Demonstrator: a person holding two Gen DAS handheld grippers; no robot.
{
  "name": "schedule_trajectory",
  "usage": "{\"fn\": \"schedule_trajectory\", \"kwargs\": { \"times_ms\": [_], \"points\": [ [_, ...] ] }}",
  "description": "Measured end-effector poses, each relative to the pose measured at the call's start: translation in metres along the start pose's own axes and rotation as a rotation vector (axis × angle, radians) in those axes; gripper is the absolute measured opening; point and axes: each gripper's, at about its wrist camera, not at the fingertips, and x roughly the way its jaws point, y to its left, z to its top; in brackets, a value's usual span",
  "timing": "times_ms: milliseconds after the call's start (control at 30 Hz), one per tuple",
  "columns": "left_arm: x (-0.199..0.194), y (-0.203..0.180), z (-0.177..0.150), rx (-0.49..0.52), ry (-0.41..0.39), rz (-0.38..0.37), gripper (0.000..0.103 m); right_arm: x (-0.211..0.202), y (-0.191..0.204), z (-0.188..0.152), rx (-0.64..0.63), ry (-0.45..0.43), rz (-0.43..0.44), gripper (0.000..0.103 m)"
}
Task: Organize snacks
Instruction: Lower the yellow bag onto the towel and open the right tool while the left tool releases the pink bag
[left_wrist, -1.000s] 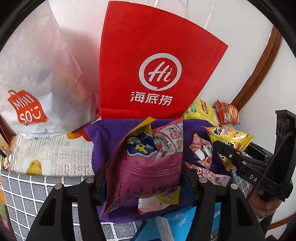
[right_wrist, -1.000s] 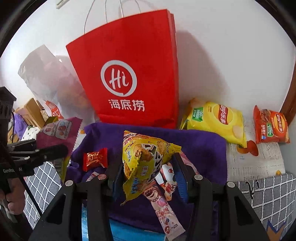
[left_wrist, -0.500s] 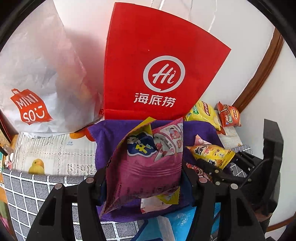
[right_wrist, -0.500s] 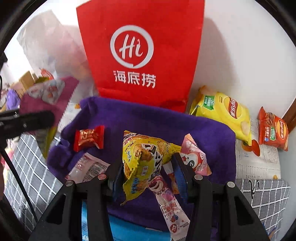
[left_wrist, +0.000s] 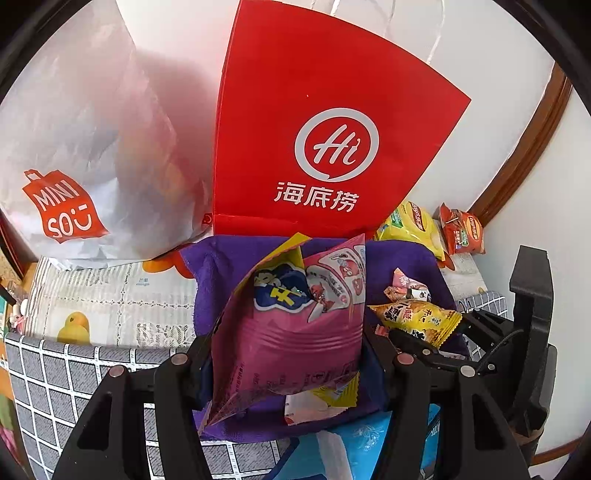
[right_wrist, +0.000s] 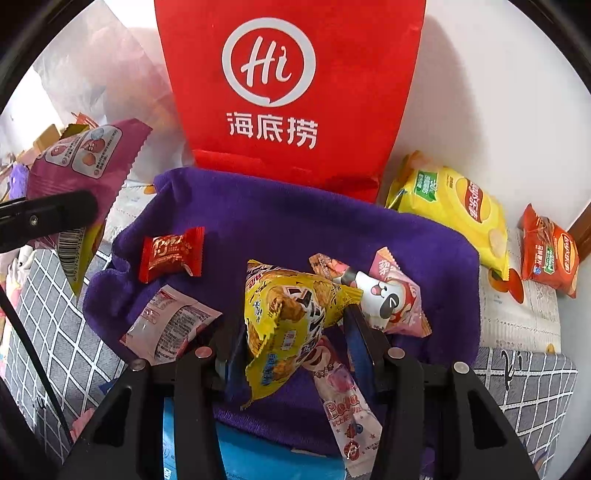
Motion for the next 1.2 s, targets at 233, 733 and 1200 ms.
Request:
{"fn": "schedule_trajectory", "kwargs": {
  "times_ms": [233, 733, 1200],
  "points": [
    [0.002, -0.001, -0.001, 0.006, 0.007, -0.001, 0.06, 0.002, 0.002, -0.001, -0.011, 0.013, -0.003, 0.049],
    [0.01, -0.003, -0.005, 0.016, 0.04, 0.002, 0.06, 0.006, 0.009, -0.001, -0.04, 0.052, 0.014, 0.051],
    [0.027, -0.005, -0.009, 0.012, 0.096, 0.001, 0.06, -0.047, 0.001, 0.006, -0.016, -0.088, 0.007, 0.062]
  ]
}}
